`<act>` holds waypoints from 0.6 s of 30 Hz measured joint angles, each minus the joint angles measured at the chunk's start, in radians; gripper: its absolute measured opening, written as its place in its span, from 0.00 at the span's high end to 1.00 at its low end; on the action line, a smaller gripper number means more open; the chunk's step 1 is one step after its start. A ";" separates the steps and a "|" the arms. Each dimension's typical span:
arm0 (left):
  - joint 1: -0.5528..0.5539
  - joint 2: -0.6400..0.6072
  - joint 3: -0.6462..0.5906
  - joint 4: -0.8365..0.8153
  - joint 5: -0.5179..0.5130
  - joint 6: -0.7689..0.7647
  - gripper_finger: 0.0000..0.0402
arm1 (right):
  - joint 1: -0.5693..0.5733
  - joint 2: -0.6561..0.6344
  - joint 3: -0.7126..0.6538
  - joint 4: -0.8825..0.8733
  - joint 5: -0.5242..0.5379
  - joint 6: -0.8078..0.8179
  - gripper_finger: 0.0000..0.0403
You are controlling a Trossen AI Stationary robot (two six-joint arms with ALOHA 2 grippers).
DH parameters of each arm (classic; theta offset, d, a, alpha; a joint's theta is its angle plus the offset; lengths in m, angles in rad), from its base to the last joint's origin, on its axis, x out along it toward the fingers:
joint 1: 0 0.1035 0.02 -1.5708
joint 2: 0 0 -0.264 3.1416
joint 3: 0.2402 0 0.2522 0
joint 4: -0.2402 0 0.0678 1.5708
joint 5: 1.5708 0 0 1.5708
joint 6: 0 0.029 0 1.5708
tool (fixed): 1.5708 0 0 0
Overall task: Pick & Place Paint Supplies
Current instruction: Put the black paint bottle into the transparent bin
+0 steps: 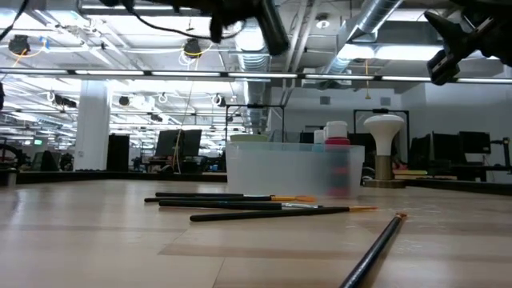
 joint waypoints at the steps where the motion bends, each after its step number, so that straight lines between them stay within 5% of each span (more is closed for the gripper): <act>1: -0.001 0.026 0.002 0.011 -0.001 0.001 0.70 | 0.000 0.000 0.000 0.000 0.000 0.000 0.70; 18: 0.043 0.325 0.028 0.153 -0.022 0.104 0.70 | 0.000 0.000 -0.001 -0.023 0.000 0.000 0.70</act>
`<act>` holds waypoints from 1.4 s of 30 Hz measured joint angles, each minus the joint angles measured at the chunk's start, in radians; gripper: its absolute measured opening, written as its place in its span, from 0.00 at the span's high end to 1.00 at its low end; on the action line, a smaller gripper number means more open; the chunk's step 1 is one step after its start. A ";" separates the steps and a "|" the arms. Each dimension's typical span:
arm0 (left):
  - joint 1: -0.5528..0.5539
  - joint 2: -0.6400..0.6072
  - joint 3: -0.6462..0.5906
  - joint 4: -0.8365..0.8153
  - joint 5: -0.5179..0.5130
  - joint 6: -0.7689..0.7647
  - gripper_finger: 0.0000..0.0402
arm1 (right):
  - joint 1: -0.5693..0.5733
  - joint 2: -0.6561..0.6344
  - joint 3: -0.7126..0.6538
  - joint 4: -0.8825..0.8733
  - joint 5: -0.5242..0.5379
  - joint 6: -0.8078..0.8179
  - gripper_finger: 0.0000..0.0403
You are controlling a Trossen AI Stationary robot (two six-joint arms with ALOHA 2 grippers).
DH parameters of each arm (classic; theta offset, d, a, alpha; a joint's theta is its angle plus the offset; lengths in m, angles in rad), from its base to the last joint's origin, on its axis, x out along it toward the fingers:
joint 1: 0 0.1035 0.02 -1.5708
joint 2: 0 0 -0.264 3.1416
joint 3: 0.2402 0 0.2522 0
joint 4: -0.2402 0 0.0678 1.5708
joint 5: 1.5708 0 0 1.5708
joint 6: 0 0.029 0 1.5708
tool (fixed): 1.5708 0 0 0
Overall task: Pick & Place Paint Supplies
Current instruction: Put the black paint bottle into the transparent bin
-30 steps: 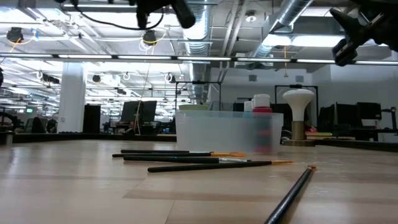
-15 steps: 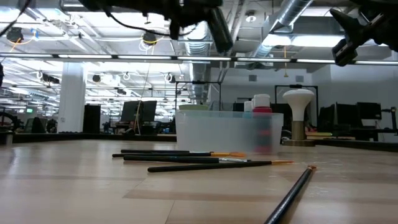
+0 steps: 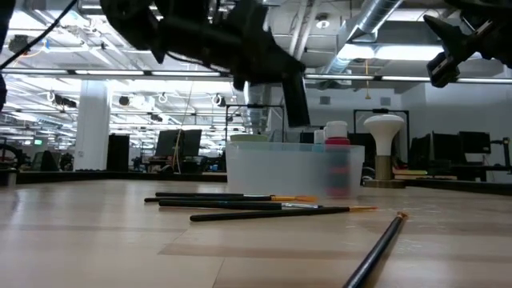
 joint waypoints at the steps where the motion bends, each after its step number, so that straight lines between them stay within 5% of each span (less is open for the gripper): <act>1: 0.006 0.011 0.000 0.004 0.000 0.004 0.70 | 0.000 0.000 0.000 -0.002 0.000 0.000 0.70; 17: 0.033 0.161 -0.001 0.125 0.033 0.030 0.70 | 0.000 0.000 0.000 0.000 0.000 0.000 0.70; 42: 0.037 0.175 -0.001 0.135 0.026 0.093 0.70 | 0.000 0.000 -0.001 -0.001 0.000 0.000 0.70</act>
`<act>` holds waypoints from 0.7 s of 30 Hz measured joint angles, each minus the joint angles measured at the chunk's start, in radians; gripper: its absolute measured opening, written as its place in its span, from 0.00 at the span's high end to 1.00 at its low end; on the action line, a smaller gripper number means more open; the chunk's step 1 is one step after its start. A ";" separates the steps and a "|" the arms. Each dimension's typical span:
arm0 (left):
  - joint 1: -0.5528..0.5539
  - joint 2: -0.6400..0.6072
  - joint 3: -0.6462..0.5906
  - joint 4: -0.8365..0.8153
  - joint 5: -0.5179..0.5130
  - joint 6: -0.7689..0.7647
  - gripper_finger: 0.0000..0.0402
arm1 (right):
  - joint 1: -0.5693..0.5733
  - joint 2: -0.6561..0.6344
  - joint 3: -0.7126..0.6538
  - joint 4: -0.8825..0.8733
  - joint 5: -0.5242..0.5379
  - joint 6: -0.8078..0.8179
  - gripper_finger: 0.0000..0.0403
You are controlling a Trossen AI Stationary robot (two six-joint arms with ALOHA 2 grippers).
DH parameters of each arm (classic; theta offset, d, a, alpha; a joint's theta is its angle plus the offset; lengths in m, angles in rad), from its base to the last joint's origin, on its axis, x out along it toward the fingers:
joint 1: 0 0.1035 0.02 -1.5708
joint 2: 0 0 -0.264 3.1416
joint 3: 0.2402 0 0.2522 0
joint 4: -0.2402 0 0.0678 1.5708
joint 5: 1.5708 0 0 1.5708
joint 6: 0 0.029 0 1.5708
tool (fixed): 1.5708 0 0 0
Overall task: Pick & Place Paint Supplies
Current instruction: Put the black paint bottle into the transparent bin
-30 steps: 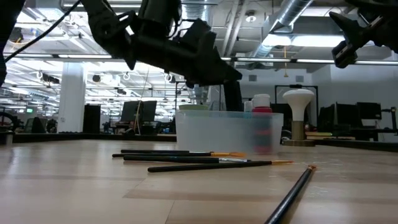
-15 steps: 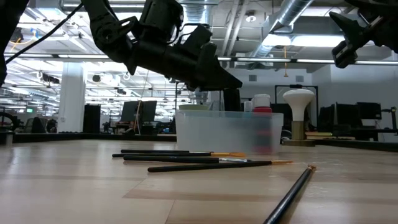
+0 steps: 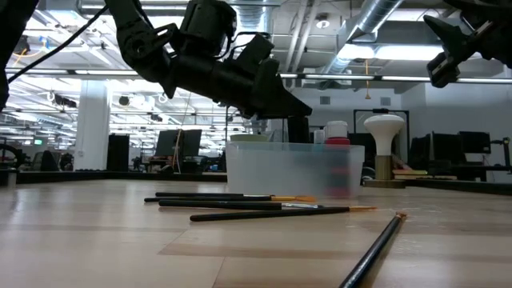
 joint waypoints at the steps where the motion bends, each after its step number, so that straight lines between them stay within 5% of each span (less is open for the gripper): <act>1: 0.002 0.000 0.000 0.001 0.001 0.005 0.70 | 0.000 0.000 0.000 0.000 0.000 0.000 0.70; 21: 0.018 0.072 0.032 -0.003 0.008 0.010 0.70 | 0.000 0.000 0.000 -0.001 0.000 0.000 0.70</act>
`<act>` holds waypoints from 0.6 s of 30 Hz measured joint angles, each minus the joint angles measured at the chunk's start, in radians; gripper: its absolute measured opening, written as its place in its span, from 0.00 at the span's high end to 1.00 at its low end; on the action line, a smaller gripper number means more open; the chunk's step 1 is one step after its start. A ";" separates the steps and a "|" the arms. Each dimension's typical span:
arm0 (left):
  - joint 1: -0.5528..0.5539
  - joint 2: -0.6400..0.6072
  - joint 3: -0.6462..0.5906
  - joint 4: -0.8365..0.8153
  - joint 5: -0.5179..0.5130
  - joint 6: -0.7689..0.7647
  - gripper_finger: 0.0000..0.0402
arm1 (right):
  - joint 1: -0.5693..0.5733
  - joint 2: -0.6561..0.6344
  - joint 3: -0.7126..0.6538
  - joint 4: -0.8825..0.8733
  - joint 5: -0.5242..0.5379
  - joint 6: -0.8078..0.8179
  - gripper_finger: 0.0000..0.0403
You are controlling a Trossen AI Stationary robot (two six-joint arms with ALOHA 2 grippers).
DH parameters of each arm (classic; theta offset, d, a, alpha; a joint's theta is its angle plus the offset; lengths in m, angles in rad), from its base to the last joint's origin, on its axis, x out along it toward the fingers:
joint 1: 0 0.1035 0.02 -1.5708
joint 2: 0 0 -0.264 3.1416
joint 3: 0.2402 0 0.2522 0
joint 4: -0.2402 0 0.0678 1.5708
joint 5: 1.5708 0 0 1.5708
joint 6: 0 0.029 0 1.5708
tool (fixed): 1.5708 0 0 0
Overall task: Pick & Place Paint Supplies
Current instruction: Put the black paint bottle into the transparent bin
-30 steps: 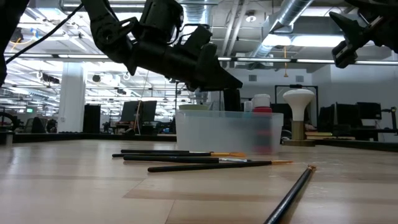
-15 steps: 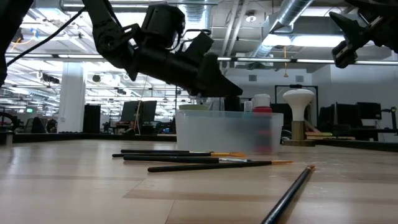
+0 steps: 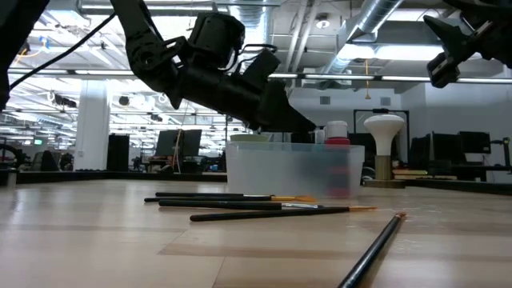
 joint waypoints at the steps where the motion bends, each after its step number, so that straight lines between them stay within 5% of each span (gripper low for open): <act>1: 0.002 0.000 0.000 -0.004 0.000 0.000 0.70 | 0.000 0.000 0.000 0.001 0.000 0.000 0.70; 18: 0.016 0.021 0.001 -0.002 0.026 0.000 0.70 | 0.000 0.000 0.000 0.000 0.000 0.000 0.70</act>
